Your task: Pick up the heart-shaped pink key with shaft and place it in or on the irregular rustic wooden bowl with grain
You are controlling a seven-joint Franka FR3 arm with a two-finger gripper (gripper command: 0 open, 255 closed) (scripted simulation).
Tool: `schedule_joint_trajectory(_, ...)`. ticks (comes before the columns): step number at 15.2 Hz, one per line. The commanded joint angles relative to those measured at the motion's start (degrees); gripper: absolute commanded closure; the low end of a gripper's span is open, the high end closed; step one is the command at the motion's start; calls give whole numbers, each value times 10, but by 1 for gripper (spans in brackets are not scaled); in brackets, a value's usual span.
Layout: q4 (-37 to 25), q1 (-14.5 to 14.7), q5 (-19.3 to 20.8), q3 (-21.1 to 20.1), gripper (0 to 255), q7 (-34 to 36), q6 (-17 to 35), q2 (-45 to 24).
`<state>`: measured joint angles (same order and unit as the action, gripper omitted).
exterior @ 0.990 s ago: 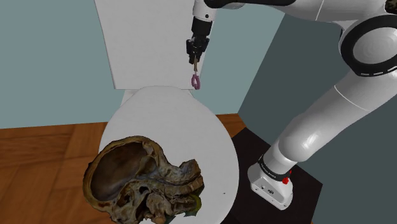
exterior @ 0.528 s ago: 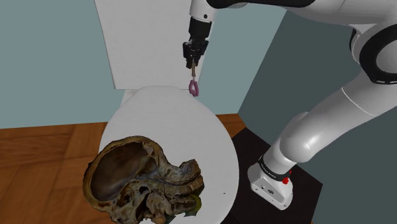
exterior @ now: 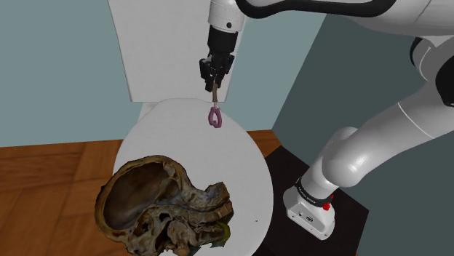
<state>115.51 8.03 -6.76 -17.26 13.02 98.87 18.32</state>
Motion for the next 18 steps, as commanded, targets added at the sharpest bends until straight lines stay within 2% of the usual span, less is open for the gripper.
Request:
schedule_joint_trajectory(1, 6, 11, -8, -16, 255, 26, -3, 12)
schedule_joint_trajectory(10, -7, 55, -34, -103, 255, 149, -7, 16)
schedule_joint_trajectory(18, -61, 84, -33, -193, 255, 274, -8, -27)
